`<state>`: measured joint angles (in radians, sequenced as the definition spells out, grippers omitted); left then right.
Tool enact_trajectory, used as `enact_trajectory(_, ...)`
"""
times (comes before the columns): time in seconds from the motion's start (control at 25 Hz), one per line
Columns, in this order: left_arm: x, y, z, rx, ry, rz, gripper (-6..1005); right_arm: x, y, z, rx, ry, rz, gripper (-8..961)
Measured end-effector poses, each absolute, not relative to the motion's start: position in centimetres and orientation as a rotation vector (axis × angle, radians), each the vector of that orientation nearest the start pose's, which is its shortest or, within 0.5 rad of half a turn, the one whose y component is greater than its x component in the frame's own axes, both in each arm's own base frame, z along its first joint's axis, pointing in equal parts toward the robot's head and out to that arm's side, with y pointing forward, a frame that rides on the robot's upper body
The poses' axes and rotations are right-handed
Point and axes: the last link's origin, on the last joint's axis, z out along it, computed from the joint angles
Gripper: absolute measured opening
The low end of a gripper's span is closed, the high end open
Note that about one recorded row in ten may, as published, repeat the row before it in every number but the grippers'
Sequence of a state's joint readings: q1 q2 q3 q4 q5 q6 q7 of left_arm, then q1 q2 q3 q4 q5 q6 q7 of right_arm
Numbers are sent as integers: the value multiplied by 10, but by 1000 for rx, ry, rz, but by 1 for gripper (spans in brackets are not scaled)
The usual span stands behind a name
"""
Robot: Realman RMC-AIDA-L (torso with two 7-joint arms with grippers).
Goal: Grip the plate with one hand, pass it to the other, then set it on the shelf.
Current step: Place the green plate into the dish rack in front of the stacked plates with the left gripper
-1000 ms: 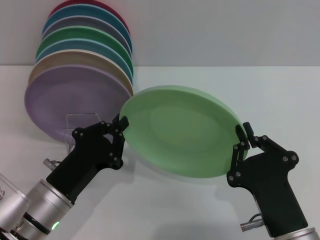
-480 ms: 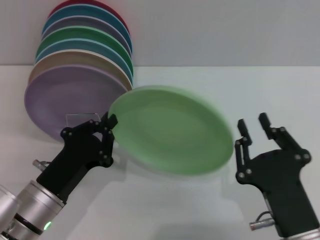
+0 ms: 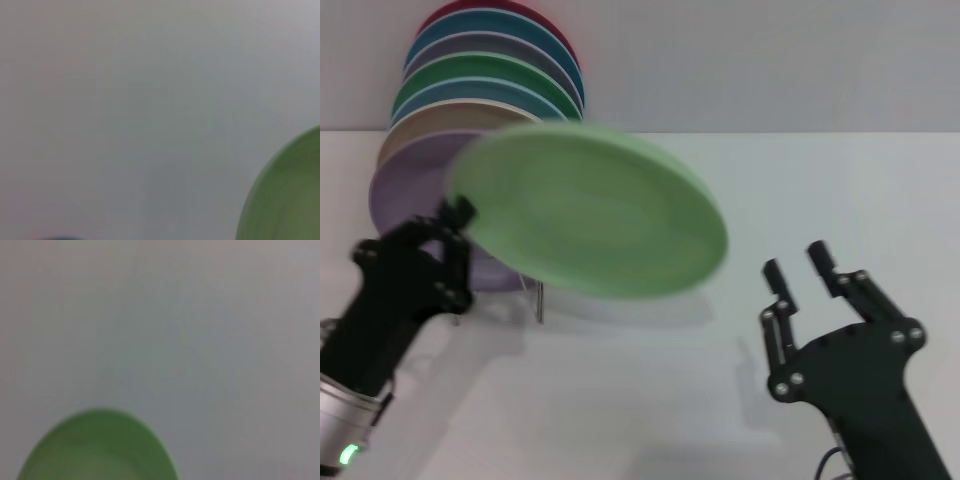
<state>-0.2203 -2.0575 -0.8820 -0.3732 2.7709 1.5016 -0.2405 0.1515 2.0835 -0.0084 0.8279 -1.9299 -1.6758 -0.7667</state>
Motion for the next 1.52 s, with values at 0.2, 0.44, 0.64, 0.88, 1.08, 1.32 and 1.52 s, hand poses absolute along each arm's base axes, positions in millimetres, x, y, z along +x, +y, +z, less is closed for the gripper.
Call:
enact_trajectory(0.2, -275, 259, -21, -1762, -283, -1145, 66, 200, 170, -96, -1688, 45, 842, 303)
enact_trajectory(0.44, -286, 285, 10, -1622, -246, -1094, 72, 209, 179, -100, -1723, 84, 816, 303)
enact_trajectory(0.64, -293, 289, 16, -1600, -250, -1059, 78, 218, 184, -97, -1720, 129, 834, 303)
enact_trajectory(0.88, -304, 277, 14, -1592, -284, -1030, 84, 223, 188, -94, -1708, 130, 819, 302)
enact_trajectory(1.08, -307, 276, 12, -1597, -290, -1010, 90, 224, 192, -93, -1708, 129, 824, 302)
enact_trajectory(1.32, -314, 276, 11, -1609, -303, -970, 96, 226, 194, -92, -1712, 119, 814, 301)
enact_trajectory(1.52, -320, 274, 11, -1618, -305, -932, 101, 231, 196, -90, -1707, 123, 806, 301)
